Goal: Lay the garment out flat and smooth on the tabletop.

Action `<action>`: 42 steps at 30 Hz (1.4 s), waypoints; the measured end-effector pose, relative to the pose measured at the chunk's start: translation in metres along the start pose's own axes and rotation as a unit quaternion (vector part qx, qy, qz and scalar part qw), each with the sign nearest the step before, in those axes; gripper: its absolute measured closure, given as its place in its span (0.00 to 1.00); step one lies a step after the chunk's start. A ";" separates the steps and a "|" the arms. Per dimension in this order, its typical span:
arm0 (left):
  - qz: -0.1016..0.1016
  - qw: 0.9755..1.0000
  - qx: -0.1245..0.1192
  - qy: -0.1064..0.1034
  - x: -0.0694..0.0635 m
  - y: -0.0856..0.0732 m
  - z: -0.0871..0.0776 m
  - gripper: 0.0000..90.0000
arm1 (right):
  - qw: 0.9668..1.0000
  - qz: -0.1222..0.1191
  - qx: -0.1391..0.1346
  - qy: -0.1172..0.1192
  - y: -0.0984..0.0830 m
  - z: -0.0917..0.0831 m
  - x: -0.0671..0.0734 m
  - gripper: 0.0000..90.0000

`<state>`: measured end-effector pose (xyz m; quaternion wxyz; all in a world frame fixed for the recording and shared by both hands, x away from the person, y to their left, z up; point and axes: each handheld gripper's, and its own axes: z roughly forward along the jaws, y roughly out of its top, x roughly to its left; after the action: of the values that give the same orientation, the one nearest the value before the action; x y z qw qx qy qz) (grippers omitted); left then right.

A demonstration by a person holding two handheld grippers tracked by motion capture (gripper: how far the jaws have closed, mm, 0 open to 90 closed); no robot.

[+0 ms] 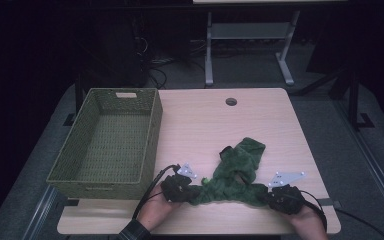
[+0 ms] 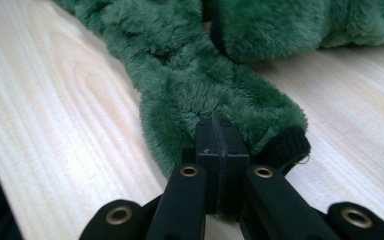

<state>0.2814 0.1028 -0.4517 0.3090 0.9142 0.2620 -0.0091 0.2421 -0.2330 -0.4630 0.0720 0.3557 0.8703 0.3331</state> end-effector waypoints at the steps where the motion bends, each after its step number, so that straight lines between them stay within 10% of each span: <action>1: -0.002 1.000 -0.002 0.000 -0.001 0.002 -0.001 0.93 | 1.000 -0.002 -0.002 0.002 0.000 0.000 0.001 0.99; 13: 0.024 0.998 -0.054 0.001 0.013 0.047 -0.015 0.68 | 0.999 0.010 -0.052 -0.007 0.013 -0.011 -0.007 0.80; 31: 0.026 0.995 -0.099 -0.023 0.060 0.130 0.030 0.56 | 0.998 0.020 -0.056 -0.013 0.013 -0.010 -0.012 0.71; 37: 0.036 0.995 -0.083 -0.040 0.058 0.136 0.050 0.58 | 0.998 0.027 -0.056 -0.012 0.014 -0.009 -0.012 0.68; 42: 0.051 0.996 -0.064 -0.039 0.056 0.133 0.056 0.85 | 0.998 0.032 -0.056 -0.011 0.014 -0.009 -0.012 0.67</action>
<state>0.4020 0.0084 -0.4322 0.3768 0.9038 0.2027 -0.0117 0.2554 -0.2388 -0.4486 0.0909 0.3822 0.8379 0.3790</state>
